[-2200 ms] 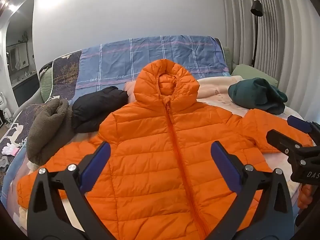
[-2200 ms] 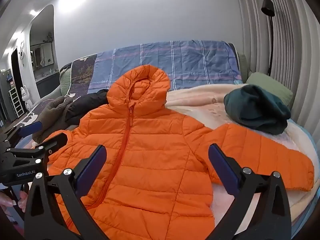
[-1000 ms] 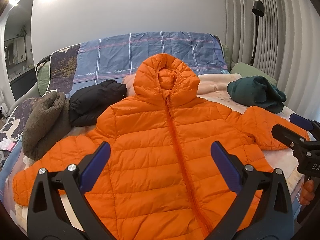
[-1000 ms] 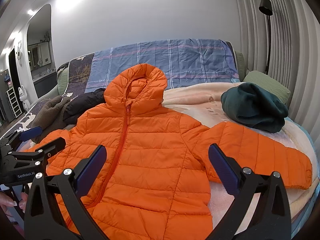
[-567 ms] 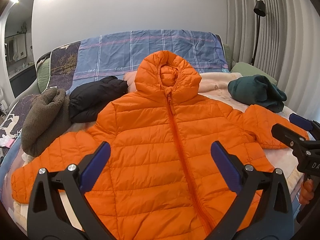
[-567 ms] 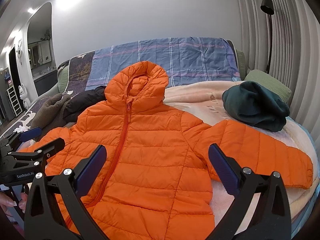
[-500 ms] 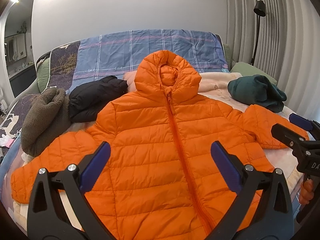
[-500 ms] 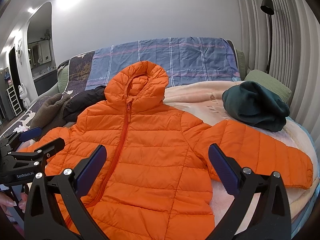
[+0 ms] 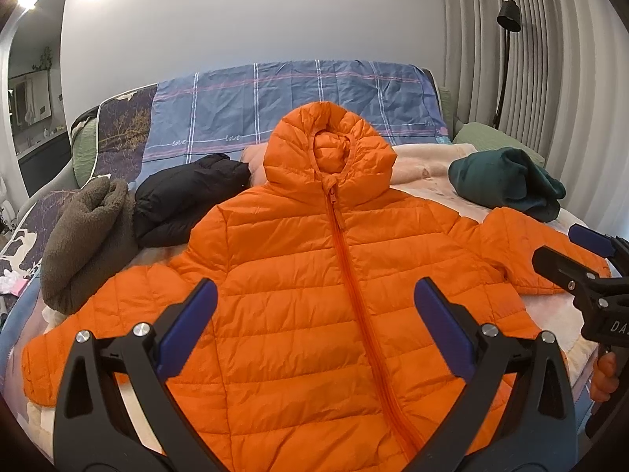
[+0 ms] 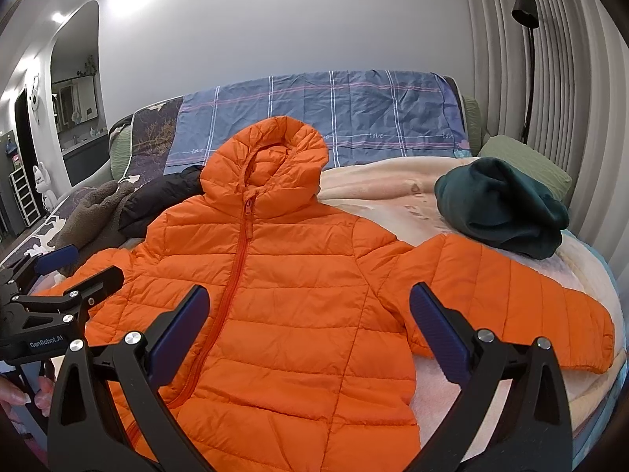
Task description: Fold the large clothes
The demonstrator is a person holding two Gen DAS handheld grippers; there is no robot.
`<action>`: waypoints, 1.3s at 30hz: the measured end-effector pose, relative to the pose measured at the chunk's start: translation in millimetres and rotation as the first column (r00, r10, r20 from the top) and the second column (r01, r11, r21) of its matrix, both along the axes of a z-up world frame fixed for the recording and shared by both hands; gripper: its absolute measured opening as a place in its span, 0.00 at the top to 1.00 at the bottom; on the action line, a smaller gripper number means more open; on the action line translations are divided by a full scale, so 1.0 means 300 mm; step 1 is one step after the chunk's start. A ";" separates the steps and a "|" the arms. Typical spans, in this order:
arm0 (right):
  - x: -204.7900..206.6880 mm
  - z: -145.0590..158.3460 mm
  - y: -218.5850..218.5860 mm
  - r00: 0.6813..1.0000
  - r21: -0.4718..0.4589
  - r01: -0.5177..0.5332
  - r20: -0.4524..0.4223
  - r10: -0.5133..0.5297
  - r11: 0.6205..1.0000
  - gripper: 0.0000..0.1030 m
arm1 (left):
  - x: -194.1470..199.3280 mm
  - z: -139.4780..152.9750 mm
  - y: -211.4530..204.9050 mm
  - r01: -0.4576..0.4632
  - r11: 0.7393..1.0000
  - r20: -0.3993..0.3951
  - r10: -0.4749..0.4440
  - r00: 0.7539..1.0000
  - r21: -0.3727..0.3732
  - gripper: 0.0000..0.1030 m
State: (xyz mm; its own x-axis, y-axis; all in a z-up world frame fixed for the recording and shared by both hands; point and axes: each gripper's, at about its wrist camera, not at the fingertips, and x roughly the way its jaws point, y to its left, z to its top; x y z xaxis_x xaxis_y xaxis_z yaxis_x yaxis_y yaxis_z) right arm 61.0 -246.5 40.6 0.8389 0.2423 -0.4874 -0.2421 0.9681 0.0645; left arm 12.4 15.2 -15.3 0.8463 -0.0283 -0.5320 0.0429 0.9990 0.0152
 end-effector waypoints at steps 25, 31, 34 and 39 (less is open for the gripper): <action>0.443 0.071 -0.033 0.991 0.118 -0.102 -0.075 0.111 0.988 0.38 | 0.428 0.098 0.084 0.080 0.995 -0.022 -0.081 0.996 -0.058 0.12; 0.950 0.082 0.001 0.954 0.273 -0.090 -0.251 0.161 0.958 0.37 | 0.888 0.114 0.163 -0.015 0.998 -0.121 0.007 0.993 -0.064 0.12; 1.127 0.020 0.025 0.930 0.324 -0.058 -0.327 0.170 0.944 0.29 | 1.072 0.064 0.225 -0.079 0.989 -0.194 0.053 0.979 -0.128 0.12; 1.297 -0.060 0.072 0.894 0.438 -0.049 -0.382 0.235 0.898 0.25 | 1.237 -0.010 0.282 -0.106 0.963 -0.250 0.042 0.967 -0.249 0.11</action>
State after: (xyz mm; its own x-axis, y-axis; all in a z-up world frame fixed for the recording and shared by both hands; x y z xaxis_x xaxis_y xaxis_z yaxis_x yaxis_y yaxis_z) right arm 450.1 -224.9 22.7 0.5202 0.5963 -0.6115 -0.2351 0.7882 0.5687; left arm 383.6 99.7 -18.2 0.6992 -0.1336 -0.7023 -0.0612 0.9676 -0.2450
